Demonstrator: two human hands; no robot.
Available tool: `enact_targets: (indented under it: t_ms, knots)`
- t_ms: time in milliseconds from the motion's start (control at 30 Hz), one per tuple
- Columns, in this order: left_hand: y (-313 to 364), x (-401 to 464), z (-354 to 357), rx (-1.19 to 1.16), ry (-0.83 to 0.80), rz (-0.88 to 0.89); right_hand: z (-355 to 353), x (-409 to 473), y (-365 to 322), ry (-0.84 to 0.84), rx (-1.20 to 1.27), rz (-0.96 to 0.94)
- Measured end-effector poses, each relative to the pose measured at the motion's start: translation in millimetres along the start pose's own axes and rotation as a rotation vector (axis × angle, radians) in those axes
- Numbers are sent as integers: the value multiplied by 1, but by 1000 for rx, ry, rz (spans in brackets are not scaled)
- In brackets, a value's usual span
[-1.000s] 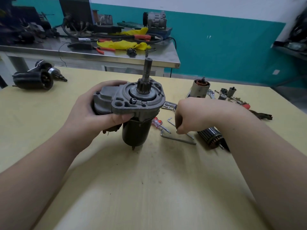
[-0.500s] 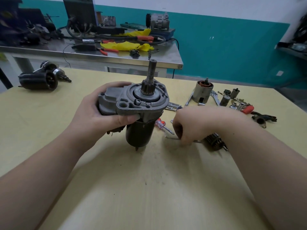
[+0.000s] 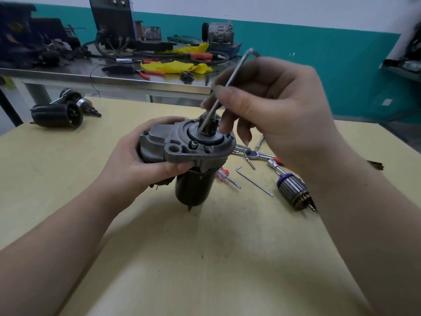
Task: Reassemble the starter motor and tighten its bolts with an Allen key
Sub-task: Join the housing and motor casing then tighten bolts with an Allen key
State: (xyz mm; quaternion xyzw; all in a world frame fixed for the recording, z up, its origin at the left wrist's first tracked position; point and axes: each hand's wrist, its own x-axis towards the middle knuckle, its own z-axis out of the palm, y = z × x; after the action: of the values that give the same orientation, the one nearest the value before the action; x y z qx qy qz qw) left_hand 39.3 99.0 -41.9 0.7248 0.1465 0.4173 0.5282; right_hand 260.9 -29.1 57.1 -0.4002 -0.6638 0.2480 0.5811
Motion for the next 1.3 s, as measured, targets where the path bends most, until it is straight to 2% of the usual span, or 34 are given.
enact_targets:
  t_ms: [200,500,1300]
  knots:
    - [2,-1,1,-44,0,13,9,-3,1,18,-131,-2]
    - [4,0,2,-30,-14,26,12,-5,-5,65,-62,-35]
    - [12,-1,6,-29,-12,26,19,-4,-6,9,-98,-21]
